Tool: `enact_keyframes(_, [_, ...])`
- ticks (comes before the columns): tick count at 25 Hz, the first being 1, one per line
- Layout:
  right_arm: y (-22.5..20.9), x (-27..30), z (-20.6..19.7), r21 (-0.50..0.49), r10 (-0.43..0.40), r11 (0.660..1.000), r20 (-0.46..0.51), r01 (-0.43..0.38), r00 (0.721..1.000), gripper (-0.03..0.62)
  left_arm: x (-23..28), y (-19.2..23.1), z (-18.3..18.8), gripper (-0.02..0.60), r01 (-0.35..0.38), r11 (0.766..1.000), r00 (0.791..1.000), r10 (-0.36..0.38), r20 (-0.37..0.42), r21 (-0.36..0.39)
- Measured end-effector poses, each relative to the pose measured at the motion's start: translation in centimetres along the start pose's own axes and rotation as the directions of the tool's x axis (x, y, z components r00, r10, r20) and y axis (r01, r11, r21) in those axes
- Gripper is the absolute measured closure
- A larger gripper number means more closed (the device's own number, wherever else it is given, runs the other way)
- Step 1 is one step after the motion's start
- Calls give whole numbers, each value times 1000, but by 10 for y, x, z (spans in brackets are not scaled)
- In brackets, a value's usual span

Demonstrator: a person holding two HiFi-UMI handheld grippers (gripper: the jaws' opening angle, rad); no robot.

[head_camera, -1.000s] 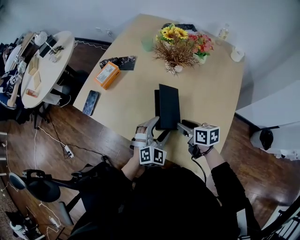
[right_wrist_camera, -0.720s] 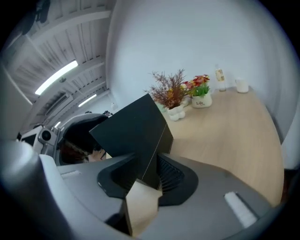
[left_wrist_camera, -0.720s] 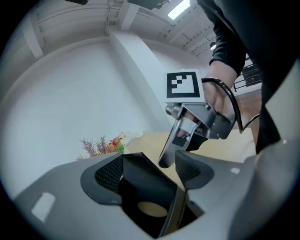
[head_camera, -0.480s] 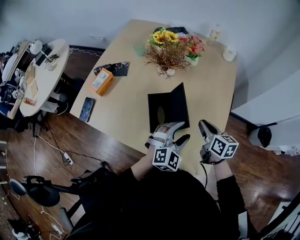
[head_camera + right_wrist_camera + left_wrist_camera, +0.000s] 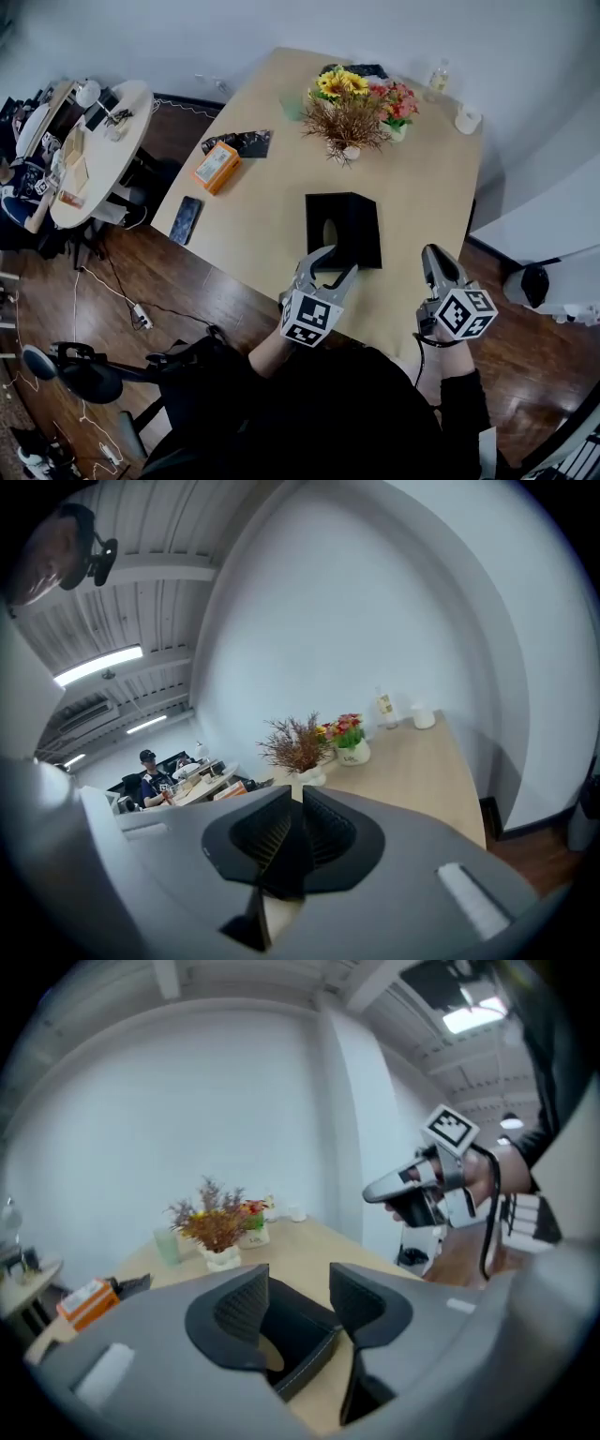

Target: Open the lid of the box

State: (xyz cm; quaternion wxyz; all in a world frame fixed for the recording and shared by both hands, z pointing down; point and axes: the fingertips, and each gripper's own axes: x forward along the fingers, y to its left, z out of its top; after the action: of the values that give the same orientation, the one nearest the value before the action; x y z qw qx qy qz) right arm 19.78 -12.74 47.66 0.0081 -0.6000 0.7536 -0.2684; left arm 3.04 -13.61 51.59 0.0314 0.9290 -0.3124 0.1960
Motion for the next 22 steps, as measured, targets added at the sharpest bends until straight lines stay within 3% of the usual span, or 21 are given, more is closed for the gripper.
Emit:
enact_keyframes(3, [34, 9, 4, -76, 65, 995, -4, -65, 998, 556, -31, 39, 4, 399, -108, 981, 993, 115, 33, -164])
enact_keyframes(6, [67, 14, 6, -181, 119, 976, -7, -118, 993, 556, -65, 67, 10, 408, -199, 955, 974, 218, 66, -219])
enact_keyframes(8, [86, 15, 7, -258, 146, 956, 3, -140, 989, 556, -85, 78, 19, 411, -240, 946, 959, 266, 97, -217])
enact_keyframes(11, [108, 13, 13, -396, 164, 909, 60, -127, 985, 562, -108, 75, 42, 414, -288, 956, 941, 293, 169, -51])
enact_keyframes(13, [118, 8, 21, -497, 169, 864, 127, -84, 977, 569, -117, 61, 61, 423, -297, 951, 936, 272, 225, 83])
enact_keyframes(15, [129, 1, 32, -582, 180, 813, 205, -28, 962, 569, -124, 47, 72, 430, -301, 940, 932, 255, 257, 158])
enact_keyframes(17, [140, -7, 44, -624, 199, 781, 278, 19, 940, 569, -129, 40, 81, 431, -326, 925, 920, 263, 290, 196])
enact_keyframes(19, [148, -14, 53, -637, 210, 769, 325, 49, 922, 571, -132, 39, 89, 442, -349, 911, 908, 271, 320, 218])
enact_keyframes(22, [156, -23, 62, -647, 227, 759, 360, 67, 905, 594, -135, 44, 98, 459, -364, 910, 896, 284, 341, 198])
